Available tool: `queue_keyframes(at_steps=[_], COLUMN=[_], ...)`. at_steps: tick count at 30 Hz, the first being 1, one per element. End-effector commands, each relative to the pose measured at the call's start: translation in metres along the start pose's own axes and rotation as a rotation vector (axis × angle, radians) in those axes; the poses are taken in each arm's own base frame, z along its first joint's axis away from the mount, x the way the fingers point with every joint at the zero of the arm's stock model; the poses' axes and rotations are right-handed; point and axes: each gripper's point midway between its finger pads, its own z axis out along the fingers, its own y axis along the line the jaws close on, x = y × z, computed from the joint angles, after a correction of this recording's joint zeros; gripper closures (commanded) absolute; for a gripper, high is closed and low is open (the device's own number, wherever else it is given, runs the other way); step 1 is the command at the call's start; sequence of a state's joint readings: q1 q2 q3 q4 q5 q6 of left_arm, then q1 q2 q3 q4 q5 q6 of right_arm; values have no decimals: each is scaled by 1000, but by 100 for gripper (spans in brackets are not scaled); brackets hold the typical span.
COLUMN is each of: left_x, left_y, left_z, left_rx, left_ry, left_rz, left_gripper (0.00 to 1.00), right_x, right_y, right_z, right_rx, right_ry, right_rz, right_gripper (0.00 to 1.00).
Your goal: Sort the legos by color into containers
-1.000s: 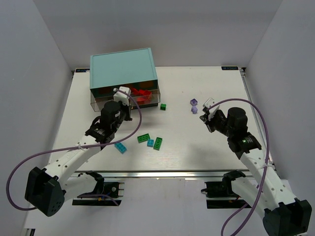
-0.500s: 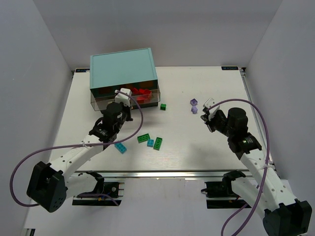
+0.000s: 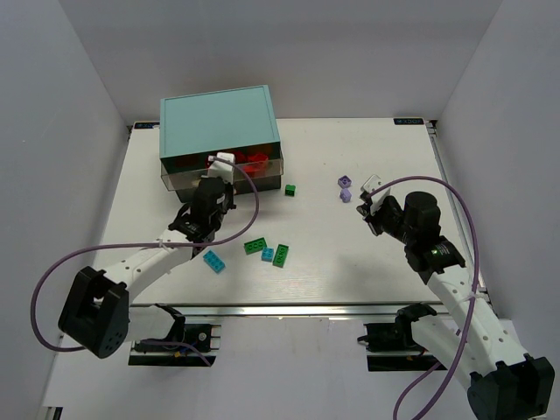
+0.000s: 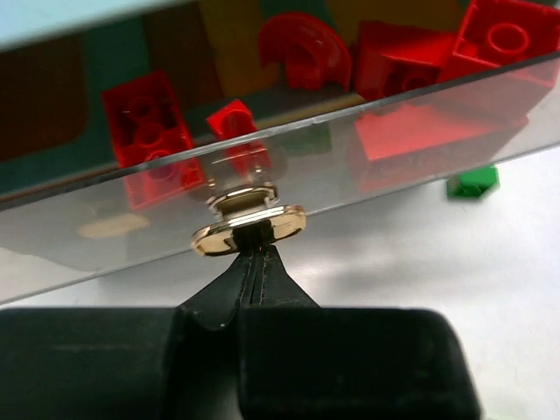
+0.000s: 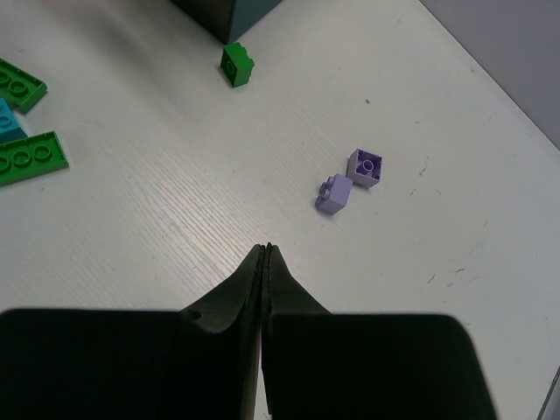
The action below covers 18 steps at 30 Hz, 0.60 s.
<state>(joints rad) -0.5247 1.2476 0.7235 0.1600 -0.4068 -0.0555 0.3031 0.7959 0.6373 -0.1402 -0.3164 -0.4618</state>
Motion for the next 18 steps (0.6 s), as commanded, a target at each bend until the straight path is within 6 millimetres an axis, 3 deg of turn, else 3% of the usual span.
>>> queue_keyframes(at_steps=[1, 11, 18], left_x=[-49, -56, -57], left_y=[20, 25, 22], left_z=[6, 40, 49], left_rx=[-122, -221, -223], left_ry=[-141, -128, -126], left_rz=[-44, -19, 9], left_gripper=[99, 100, 100], right_x=[0, 1, 5], right_y=[1, 2, 3], right_z=[1, 2, 4], right_rx=[-6, -12, -24], right_ry=[-1, 4, 20], right_rz=[-15, -13, -6], right_gripper=[100, 100, 100])
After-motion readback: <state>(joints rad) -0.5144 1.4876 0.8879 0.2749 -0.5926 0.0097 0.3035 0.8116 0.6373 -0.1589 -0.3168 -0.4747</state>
